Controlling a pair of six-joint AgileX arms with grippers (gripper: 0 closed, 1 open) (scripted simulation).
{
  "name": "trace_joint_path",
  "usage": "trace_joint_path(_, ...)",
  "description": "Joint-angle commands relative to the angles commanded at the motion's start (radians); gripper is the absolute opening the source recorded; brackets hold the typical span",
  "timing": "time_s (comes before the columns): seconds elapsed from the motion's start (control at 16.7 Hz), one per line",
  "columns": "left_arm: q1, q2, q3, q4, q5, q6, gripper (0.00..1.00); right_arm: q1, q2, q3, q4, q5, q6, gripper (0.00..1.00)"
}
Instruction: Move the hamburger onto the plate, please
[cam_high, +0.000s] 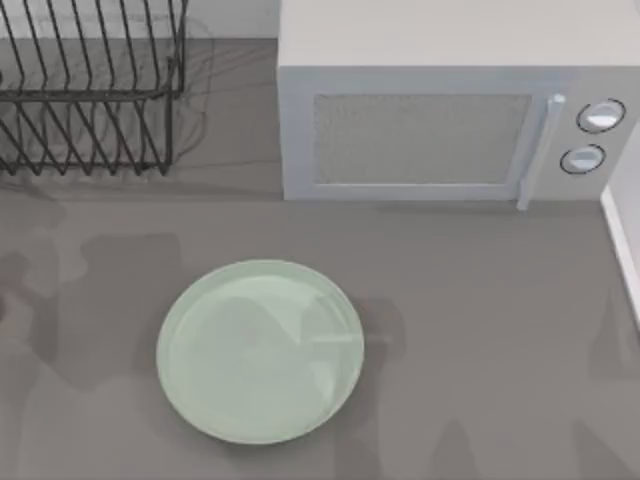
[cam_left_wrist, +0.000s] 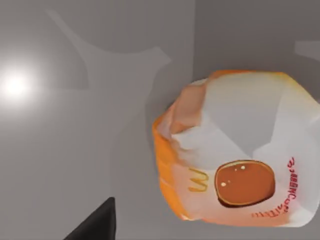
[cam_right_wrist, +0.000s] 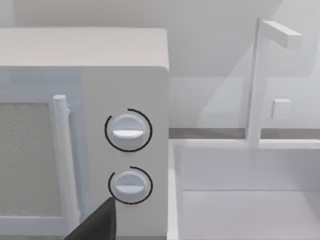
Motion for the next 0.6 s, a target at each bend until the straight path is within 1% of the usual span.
trace_joint_path(0.36,-0.004,0.007,-0.014,0.019,0.0,-0.002,1.0,0.0,0.0,0.0,0.0,0.0,0.0,1.0)
trace_joint_path(0.6,-0.002,0.073,-0.085,0.163,0.0,0.0,1.0,0.0,0.0,0.0,0.0,0.0,0.0,1.0)
